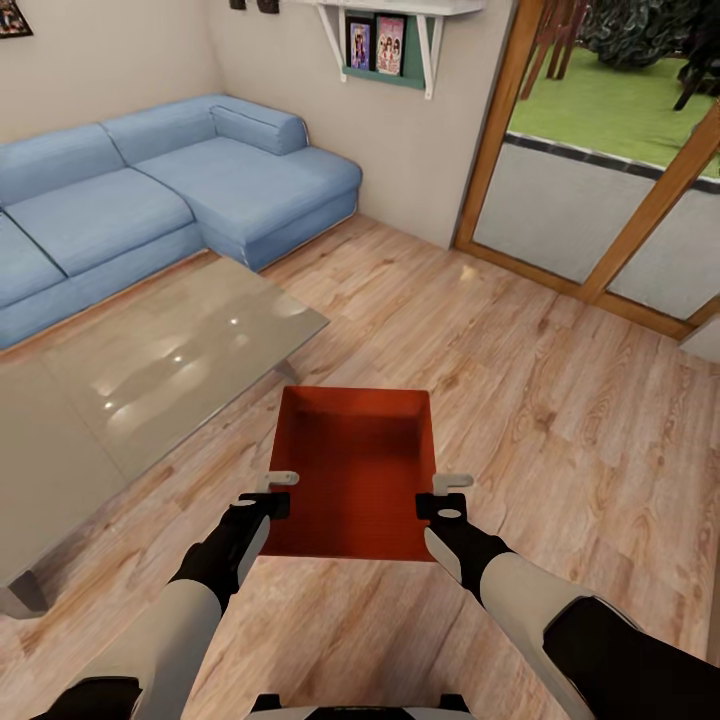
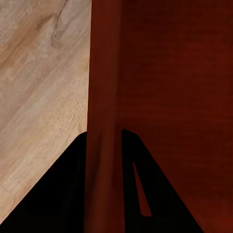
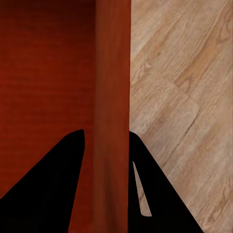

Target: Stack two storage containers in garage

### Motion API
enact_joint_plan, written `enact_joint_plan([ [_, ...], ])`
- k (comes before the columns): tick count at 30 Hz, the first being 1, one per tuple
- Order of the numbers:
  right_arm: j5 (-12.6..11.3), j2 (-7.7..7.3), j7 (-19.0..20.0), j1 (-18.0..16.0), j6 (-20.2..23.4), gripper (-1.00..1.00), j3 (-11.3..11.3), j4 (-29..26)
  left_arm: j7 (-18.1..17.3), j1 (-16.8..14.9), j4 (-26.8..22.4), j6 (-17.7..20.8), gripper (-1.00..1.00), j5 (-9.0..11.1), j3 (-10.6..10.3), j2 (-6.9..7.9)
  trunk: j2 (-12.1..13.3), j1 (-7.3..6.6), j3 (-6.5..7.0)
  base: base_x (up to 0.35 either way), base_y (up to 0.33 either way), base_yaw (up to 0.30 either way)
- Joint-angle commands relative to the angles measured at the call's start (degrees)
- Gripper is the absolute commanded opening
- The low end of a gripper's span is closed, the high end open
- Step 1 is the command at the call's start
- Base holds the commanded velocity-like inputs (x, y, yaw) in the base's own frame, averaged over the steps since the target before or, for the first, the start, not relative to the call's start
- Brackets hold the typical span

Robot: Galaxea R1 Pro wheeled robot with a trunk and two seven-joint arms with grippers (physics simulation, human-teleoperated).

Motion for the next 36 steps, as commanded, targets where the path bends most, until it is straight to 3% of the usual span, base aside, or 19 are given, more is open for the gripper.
enact_joint_plan([
  [1, 0.90, 0.61, -0.05, -0.04, -0.19, -1.00, -0.78, -0.40, -0.18, 0.00, 0.01, 0.34, -1.00, -0.06, 0.79, -0.36, 0.35, -0.20, 0.22, 0.000, 0.000, 0.000],
  [17, 0.90, 0.52, -0.06, -0.04, -0.27, -1.00, -0.65, -0.40, -0.17, 0.00, 0.01, 0.34, -1.00, -0.06, 0.82, -0.36, 6.77, -3.71, 4.13, 0.000, 0.000, 0.000],
  [36, 0.90, 0.52, -0.08, -0.04, -0.27, -1.00, -0.65, -0.39, -0.16, 0.00, 0.03, 0.34, -1.00, -0.06, 0.79, -0.36, 6.77, -3.71, 5.82, 0.000, 0.000, 0.000],
])
